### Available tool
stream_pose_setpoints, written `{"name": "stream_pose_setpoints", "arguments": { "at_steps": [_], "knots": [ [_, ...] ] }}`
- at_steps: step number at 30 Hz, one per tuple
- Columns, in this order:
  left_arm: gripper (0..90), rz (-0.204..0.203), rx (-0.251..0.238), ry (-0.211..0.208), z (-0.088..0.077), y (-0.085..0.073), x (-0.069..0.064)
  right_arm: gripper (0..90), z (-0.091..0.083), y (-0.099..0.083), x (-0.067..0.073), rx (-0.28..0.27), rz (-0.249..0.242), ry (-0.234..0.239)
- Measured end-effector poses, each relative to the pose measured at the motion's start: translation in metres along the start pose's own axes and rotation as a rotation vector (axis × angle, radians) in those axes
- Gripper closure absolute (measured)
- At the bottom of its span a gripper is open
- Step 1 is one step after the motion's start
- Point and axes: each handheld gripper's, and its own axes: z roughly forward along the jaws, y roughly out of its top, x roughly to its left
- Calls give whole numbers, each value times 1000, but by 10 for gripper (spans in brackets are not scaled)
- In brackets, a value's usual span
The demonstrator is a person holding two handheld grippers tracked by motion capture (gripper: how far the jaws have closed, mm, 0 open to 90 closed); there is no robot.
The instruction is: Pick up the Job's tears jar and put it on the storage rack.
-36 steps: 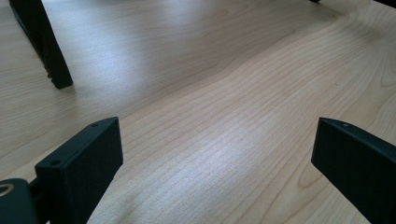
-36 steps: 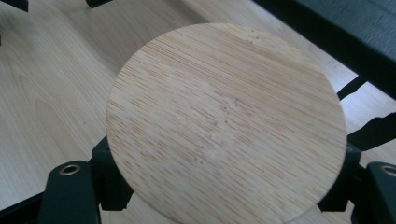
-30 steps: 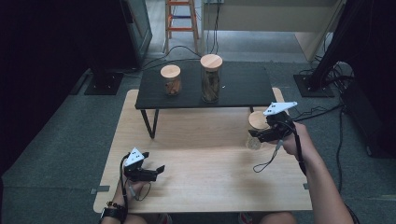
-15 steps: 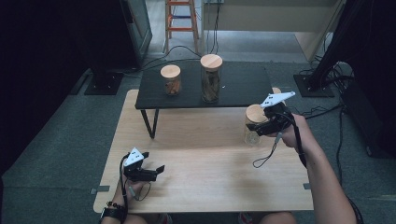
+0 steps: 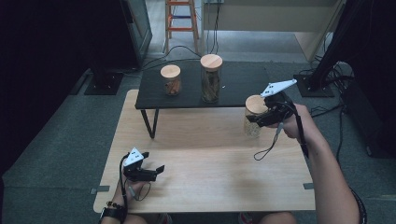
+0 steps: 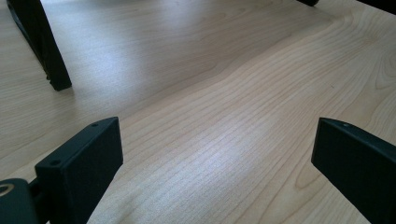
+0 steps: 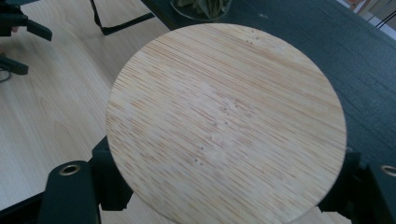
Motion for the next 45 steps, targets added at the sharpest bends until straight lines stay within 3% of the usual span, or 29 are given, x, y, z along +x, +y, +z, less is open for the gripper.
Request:
{"name": "stream_pose_setpoints", "arguments": {
  "at_steps": [28,45],
  "knots": [
    [22,0,4,0,0,1,0,251,-12,40,-16,-11,-38,-6],
    [22,1,3,0,0,1,0,251,-17,53,-28,-10,-48,28]
  ]
}}
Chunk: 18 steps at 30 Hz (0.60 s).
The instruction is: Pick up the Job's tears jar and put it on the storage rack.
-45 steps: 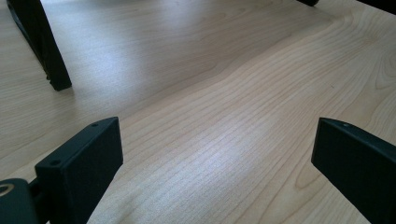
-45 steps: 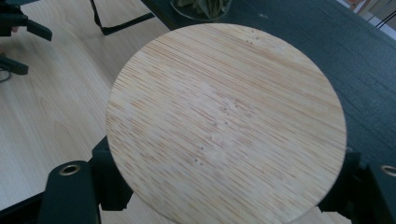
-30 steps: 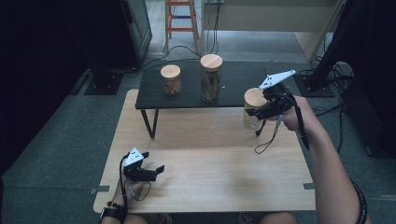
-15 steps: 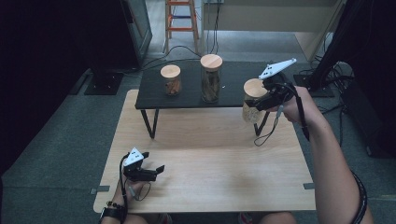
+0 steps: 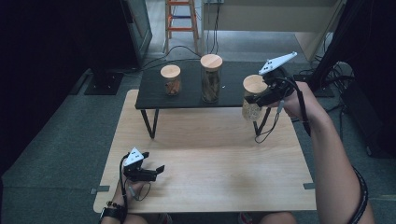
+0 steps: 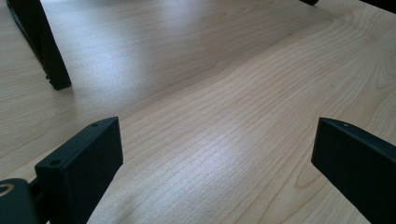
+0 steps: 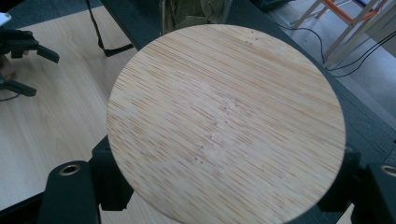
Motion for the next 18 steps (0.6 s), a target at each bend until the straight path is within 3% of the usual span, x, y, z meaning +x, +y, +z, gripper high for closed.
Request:
{"name": "stream_pose_setpoints", "arguments": {
  "at_steps": [5,18],
  "knots": [
    [22,0,0,1,0,0,0,251,-1,-1,-6,-7,19,14],
    [22,-1,1,0,0,0,0,251,-6,11,-9,-7,-1,20]
  ]
}}
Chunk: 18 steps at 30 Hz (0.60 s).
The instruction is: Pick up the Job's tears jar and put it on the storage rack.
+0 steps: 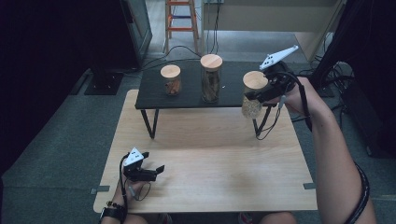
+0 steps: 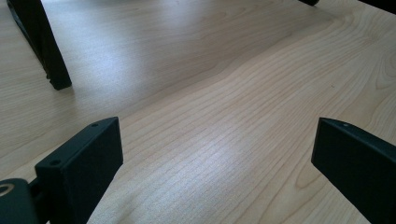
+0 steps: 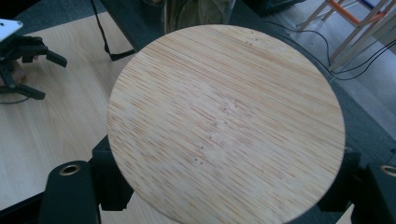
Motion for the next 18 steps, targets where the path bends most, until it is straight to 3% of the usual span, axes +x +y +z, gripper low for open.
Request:
{"name": "stream_pose_setpoints", "arguments": {
  "at_steps": [6,18],
  "knots": [
    [22,-1,1,-2,0,0,1,251,0,8,-6,-6,3,-9],
    [22,-6,-4,3,0,-1,0,251,21,26,-26,23,15,-23]
  ]
}}
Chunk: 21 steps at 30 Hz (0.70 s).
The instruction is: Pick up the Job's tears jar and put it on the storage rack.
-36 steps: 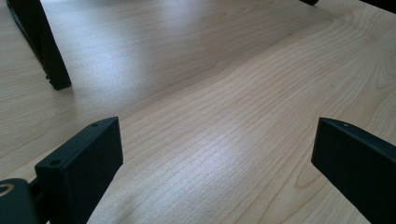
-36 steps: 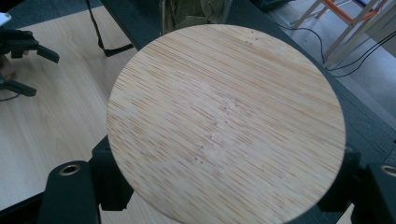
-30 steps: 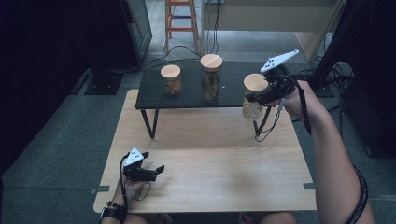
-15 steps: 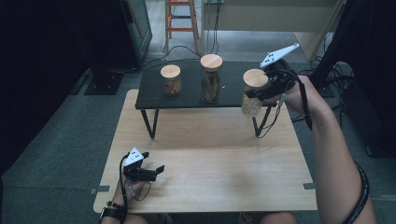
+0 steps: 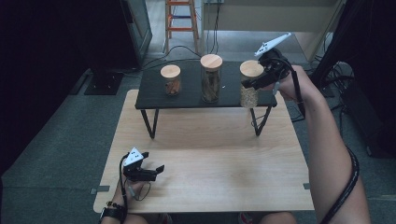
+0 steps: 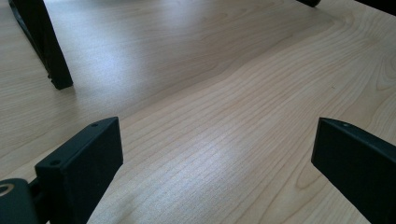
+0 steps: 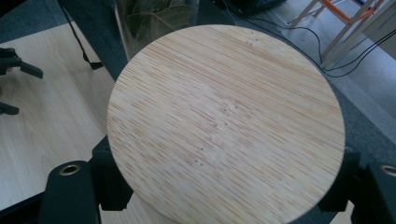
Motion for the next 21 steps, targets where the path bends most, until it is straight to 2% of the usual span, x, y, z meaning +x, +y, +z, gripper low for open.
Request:
{"name": "stream_pose_setpoints", "arguments": {
  "at_steps": [11,15,21],
  "knots": [
    [22,-2,-4,-6,0,-1,1,250,11,0,-14,-16,35,-22],
    [22,1,-1,-6,0,0,1,250,14,3,-14,-12,34,-37],
    [22,0,-3,-4,0,0,0,250,16,-4,-24,-39,69,-20]
  ]
}}
